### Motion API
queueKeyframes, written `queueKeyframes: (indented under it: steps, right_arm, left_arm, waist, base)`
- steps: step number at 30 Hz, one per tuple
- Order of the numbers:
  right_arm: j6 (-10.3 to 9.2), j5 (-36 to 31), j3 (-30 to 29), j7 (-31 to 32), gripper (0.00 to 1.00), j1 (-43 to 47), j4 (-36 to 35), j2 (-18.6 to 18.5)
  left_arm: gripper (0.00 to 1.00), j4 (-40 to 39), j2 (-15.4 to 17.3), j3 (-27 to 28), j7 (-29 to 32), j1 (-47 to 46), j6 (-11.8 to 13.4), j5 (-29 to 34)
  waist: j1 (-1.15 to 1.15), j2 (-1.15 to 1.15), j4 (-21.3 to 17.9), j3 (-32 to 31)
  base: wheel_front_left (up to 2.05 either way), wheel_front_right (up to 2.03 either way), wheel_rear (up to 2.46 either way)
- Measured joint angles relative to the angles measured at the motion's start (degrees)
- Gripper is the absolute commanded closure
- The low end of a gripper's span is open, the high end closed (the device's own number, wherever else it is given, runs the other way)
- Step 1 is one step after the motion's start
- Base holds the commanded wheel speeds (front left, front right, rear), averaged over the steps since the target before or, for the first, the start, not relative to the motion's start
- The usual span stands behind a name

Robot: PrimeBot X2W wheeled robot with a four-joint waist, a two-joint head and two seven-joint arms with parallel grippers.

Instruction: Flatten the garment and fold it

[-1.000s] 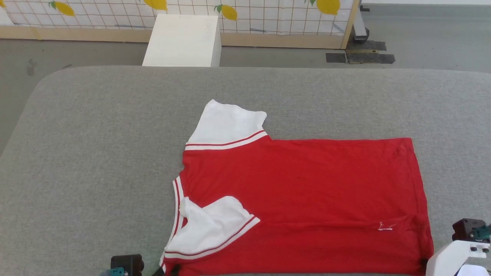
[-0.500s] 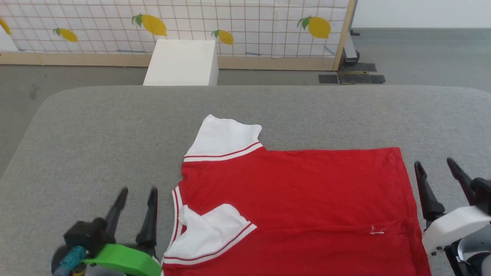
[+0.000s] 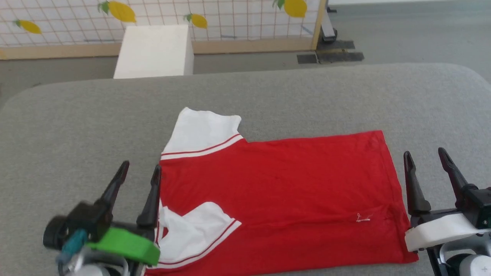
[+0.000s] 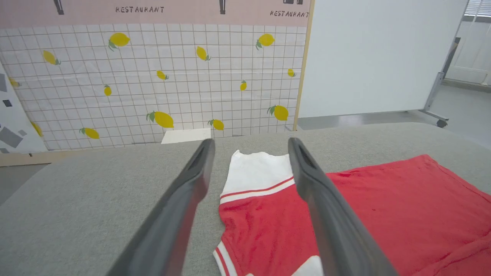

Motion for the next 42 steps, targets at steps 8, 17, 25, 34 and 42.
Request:
queueKeyframes:
  steps: [8,17,25,34,42]
  right_arm:
    - [0.0,0.6,2.2,-0.1,0.0,-1.6,-2.1,1.4]
    - [0.0,2.0,4.8,-1.8,0.0,-5.0,-2.5,2.1]
    - [0.0,3.1,6.2,-3.3,0.0,-7.1,-1.5,2.6]
    - [0.0,5.2,6.8,-4.6,0.0,-8.2,0.7,2.6]
    - [0.0,5.3,6.2,-4.6,0.0,-8.9,1.8,2.6]
  left_arm:
    - [0.0,5.2,6.4,-2.9,17.5,-17.2,-6.5,0.8]
    - [0.0,18.6,13.6,-8.2,38.2,-40.4,-11.7,-3.6]
    - [0.0,27.6,16.4,-12.1,56.8,-53.2,-11.9,-11.5]
    - [0.0,31.7,18.3,-13.0,67.7,-58.6,-11.9,-13.8]
    - [1.0,31.3,18.6,-12.7,73.1,-60.2,-11.6,-17.9]
  waist:
    - [0.0,0.0,-3.2,5.9]
    - [0.01,0.0,-7.7,14.3]
    - [0.01,0.0,-11.7,20.5]
    - [0.01,0.0,-14.8,25.4]
    - [0.0,0.0,-14.9,27.0]
  base:
    - [0.0,0.0,0.0]
    - [0.0,0.0,0.0]
    - [0.0,0.0,0.0]
    - [0.0,0.0,0.0]
    - [0.0,0.0,0.0]
